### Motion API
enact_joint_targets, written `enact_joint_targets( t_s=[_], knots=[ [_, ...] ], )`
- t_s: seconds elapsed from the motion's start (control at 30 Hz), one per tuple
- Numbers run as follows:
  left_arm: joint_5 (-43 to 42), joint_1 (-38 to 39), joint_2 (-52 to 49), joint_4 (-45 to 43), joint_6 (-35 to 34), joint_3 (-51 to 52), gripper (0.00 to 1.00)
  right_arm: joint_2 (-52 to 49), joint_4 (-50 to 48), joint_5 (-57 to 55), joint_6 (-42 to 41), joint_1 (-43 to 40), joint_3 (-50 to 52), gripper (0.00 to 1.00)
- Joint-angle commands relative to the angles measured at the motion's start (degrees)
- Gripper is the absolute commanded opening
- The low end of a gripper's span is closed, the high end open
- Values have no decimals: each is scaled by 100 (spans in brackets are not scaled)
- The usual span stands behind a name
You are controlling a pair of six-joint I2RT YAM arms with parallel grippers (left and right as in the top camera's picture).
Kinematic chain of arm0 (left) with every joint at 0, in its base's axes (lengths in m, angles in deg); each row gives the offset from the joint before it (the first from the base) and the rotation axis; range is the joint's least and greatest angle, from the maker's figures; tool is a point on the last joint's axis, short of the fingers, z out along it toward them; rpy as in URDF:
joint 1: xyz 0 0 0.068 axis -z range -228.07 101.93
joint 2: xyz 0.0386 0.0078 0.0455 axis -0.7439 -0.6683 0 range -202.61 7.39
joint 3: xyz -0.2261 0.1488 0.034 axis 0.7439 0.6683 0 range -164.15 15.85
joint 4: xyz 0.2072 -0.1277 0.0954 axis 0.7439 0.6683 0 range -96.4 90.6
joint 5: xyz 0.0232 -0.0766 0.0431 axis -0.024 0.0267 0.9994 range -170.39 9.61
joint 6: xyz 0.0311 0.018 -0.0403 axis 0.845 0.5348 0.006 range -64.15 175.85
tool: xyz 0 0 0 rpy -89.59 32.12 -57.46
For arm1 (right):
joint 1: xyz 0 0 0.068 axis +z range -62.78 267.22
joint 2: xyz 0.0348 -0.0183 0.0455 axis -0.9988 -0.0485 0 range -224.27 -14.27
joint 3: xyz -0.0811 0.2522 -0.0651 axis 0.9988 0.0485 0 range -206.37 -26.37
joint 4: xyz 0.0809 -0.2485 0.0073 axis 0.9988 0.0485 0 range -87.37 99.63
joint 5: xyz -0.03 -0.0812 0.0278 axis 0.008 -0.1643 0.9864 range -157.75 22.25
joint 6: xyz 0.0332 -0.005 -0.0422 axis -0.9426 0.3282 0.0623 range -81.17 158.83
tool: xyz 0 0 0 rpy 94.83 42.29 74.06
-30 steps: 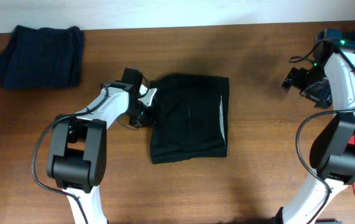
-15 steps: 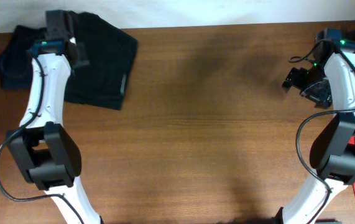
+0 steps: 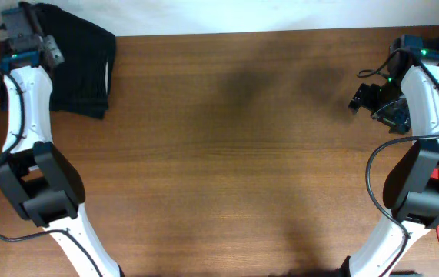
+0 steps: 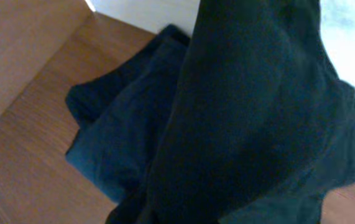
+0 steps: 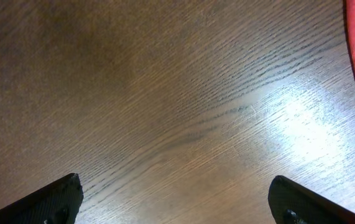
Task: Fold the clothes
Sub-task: 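Grasp the folded shorts with the left gripper and drag them left, then place the folded shorts beside the navy garment and open the left gripper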
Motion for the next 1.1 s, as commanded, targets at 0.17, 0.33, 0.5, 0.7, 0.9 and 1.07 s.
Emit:
enact_joint_targets(
  t_s=[0.17,0.33,0.5,0.7,0.9,1.07],
  knots=[
    [389,-308,-844,-1528,1735,-153,8,55,7,-33,-52,-15,-98,99],
    [1156,-463,-841,-1670,1792,-153,99,55,7,-33,-52,-15,-98,99],
    [758,-260,-776,-769,1786,-153,72,55,7,-33,-52,-15,-98,98],
    [-715,-404,-1019,518,1401,-131,6,55,7,-33,-52,-15,-98,99],
    [-398,-708,-1814,964,1397,-129,10,55,7,-33,-52,-15,-98,99],
    [1375,-551,-1318,1259,1401,-133,65,55,7,-33,-50,-15,-98,99]
  ],
)
